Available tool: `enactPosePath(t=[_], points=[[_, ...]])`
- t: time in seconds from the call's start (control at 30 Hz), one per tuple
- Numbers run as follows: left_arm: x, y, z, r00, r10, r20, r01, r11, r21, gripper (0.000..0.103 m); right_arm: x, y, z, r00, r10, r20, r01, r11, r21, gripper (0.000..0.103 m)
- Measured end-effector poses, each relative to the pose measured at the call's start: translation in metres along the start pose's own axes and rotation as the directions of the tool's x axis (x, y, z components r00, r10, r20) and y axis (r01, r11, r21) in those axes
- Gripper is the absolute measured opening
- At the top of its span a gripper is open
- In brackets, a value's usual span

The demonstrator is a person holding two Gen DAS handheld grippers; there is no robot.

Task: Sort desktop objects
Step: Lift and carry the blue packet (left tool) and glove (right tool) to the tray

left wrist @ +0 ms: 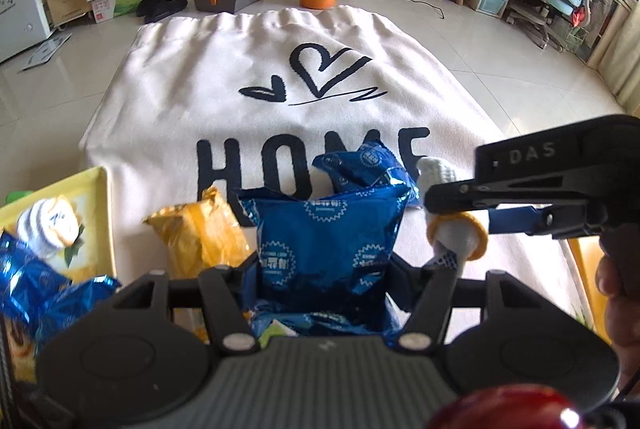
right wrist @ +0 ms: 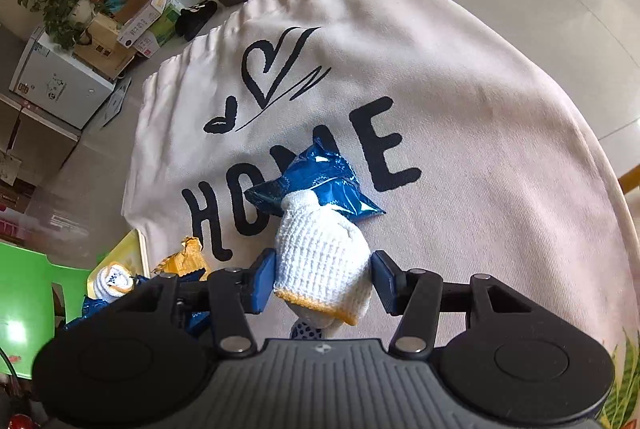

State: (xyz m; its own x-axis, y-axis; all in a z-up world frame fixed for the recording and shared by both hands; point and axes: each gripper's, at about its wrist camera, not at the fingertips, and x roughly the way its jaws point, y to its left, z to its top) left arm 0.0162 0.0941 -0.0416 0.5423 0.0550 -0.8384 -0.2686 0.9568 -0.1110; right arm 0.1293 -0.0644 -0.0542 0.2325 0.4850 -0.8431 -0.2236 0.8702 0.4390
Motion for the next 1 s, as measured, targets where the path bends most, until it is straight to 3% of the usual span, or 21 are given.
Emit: enactPosePath(t=[0.27,0.7,1.0], points=[[-0.024,0.006,-0.02,0.999,0.032,-0.005,-0.032,0.999,-0.034,0.059,-0.023,0.005,-0.028,1.0,0.011,0.023,-0.012,0.999,0.033,0.053],[-0.039,0.02,-0.025,0.999,0.04,-0.013,-0.041,0.994,-0.104,0.059,-0.026,0.046,-0.032,1.0,0.003,0.025,-0.001,0.997,-0.08,0.053],[-0.033,0.024,-0.025,0.997,0.062,-0.04,-0.067,0.988,-0.137,0.059,-0.017,0.053,-0.032,1.0,-0.002,0.007,0.003,0.994,-0.111,0.053]])
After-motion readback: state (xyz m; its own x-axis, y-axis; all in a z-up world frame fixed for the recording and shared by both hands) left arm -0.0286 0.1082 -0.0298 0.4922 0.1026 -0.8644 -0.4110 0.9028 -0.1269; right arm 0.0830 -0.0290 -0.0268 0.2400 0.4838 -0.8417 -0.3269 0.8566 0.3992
